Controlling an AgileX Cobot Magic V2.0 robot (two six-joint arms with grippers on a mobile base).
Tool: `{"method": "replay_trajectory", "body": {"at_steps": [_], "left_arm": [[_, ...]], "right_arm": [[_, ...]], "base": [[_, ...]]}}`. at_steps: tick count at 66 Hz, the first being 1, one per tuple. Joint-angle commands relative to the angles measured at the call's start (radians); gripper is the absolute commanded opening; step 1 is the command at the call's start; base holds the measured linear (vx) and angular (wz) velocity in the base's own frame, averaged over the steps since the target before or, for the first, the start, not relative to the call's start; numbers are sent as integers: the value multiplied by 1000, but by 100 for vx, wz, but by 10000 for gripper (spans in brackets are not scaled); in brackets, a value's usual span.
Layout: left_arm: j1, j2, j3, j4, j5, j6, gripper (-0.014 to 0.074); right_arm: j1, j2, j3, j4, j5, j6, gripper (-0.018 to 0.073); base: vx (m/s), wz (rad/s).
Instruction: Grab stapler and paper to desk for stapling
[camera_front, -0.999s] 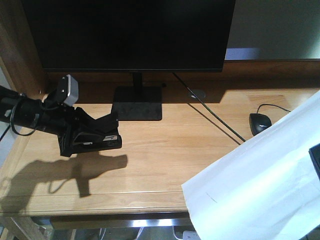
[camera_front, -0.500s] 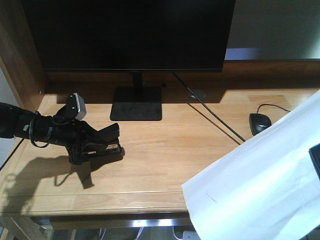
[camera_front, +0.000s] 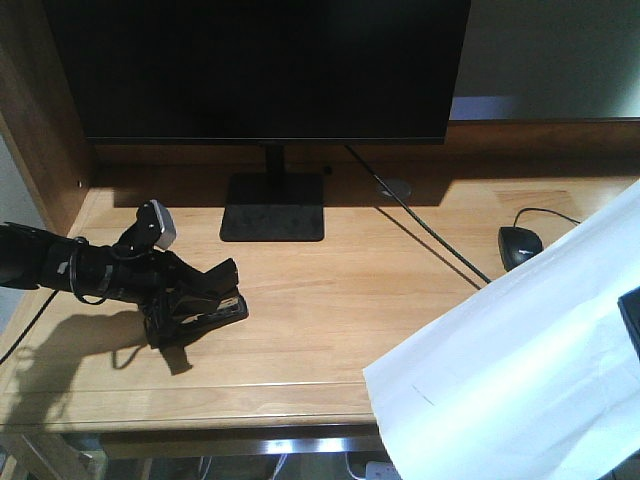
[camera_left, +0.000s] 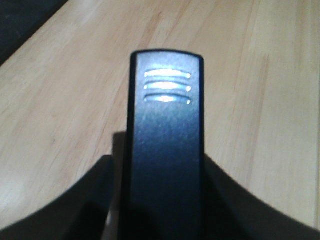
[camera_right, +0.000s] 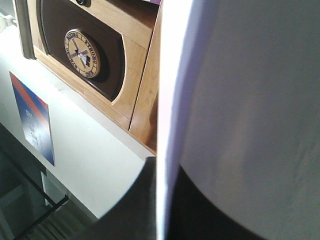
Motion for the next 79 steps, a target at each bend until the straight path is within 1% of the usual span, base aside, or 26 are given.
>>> {"method": "replay_trajectory", "body": {"at_steps": [1, 7, 18, 25, 30, 37, 38, 42, 43, 49, 55, 60, 79], "left_arm": [[-2, -59, -27, -60, 53, 4, 465], [-2, -72, -27, -59, 54, 2, 500], [-2, -139, -27, -43, 54, -4, 503], [-2, -193, -27, -30, 53, -5, 487], [-2, -217, -27, -28, 49, -22, 451], [-2, -223, -27, -28, 45, -62, 325], [-2, -222, -27, -28, 45, -68, 289], [-3, -216, -27, -26, 45, -88, 196], [-3, -214, -27, -25, 45, -96, 154], [-11, -202, -27, 3, 45, -124, -10], [-19, -188, -27, 44, 37, -128, -8], [-20, -186, -27, 60, 16, -129, -8], [-20, -186, -27, 59, 22, -129, -8]], "right_arm": [[0, 4, 4, 3, -61, -6, -5], [0, 4, 4, 3, -61, -6, -5], [0, 4, 4, 3, -61, -6, -5], [0, 4, 4, 3, -62, -6, -5], [0, 4, 4, 3, -62, -6, -5], [0, 4, 4, 3, -61, -6, -5], [0, 4, 4, 3, -61, -6, -5], [0, 4, 4, 3, -61, -6, -5], [0, 4, 4, 3, -61, -6, -5], [0, 4, 4, 3, -61, -6, -5], [0, 4, 4, 3, -61, -6, -5], [0, 4, 4, 3, -61, -6, -5], [0, 4, 4, 3, -61, -6, -5]], "base": [[0, 0], [0, 0], [0, 0], [0, 0], [0, 0], [0, 0], [0, 0], [0, 0], [0, 0], [0, 0], [0, 0], [0, 0], [0, 0]]}}
